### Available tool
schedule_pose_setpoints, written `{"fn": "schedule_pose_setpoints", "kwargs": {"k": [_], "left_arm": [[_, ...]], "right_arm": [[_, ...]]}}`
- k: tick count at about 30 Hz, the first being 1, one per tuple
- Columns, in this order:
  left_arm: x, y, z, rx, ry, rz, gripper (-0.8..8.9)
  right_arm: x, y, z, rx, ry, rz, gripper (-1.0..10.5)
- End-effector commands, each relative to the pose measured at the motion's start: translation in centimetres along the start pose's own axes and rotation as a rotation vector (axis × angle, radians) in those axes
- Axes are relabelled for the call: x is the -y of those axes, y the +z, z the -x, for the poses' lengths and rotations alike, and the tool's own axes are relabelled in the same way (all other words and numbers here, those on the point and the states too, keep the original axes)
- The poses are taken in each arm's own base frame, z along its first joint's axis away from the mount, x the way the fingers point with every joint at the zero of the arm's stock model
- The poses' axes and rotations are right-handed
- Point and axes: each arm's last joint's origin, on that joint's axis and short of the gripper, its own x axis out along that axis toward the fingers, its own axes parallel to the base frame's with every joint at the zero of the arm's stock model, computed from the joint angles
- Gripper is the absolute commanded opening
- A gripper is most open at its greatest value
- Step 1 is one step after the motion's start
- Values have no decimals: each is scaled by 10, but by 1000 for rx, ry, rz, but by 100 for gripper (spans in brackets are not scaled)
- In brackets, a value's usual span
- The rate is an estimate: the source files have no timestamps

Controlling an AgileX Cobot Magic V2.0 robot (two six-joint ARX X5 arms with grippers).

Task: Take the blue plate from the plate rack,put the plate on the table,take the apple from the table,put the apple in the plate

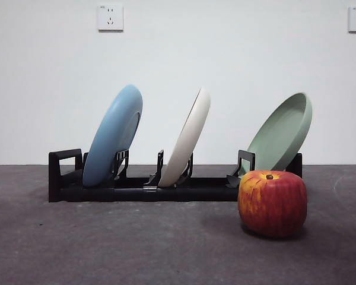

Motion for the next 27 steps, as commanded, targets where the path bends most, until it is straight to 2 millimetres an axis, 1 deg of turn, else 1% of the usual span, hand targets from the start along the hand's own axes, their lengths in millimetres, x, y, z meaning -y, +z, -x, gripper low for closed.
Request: {"fn": "schedule_pose_setpoints", "kwargs": {"k": [1, 3, 6, 8, 9, 12, 15, 18, 19, 20, 21, 23, 24, 25, 26, 27], "left_arm": [[6, 30, -8, -7, -23, -4, -6], [10, 49, -20, -54, -62, -3, -6], [18, 74, -45, -164, -167, 12, -6], [22, 85, -62, -240, -230, 27, -6], [24, 91, -73, -285, -269, 39, -5], [28, 102, -101, -385, -359, 57, -4], [30, 108, -124, -464, -424, 81, 0], [33, 108, -142, -514, -457, 99, 8], [34, 107, -146, -521, -461, 101, 34], [35, 105, -149, -527, -465, 102, 85], [35, 103, -153, -530, -468, 102, 172], [35, 100, -157, -542, -453, 104, 283], [35, 98, -159, -551, -451, 107, 295], [34, 97, -160, -558, -450, 110, 294], [35, 96, -160, -565, -450, 112, 295], [36, 95, -161, -569, -454, 111, 295]], "right_arm": [[-13, 24, 5, 39, 20, 0, -12], [-21, 40, 6, 33, 16, 7, -12], [-34, 69, 3, -9, 0, 50, -12], [-41, 86, -1, -43, -12, 90, -12], [-46, 98, -4, -70, -21, 119, -12], [-58, 129, -16, -155, -41, 192, -12], [-70, 157, -31, -252, -4, 271, 6], [-78, 179, -50, -331, 50, 287, 8], [-80, 183, -56, -352, 66, 279, 16], [-81, 187, -61, -373, 87, 269, 49], [-82, 190, -67, -397, 115, 257, 130], [-82, 191, -76, -428, 141, 241, 289], [-81, 191, -79, -438, 146, 236, 372], [-81, 191, -81, -446, 153, 232, 421], [-80, 190, -83, -454, 152, 228, 448], [-79, 189, -84, -458, 150, 226, 446]]}}
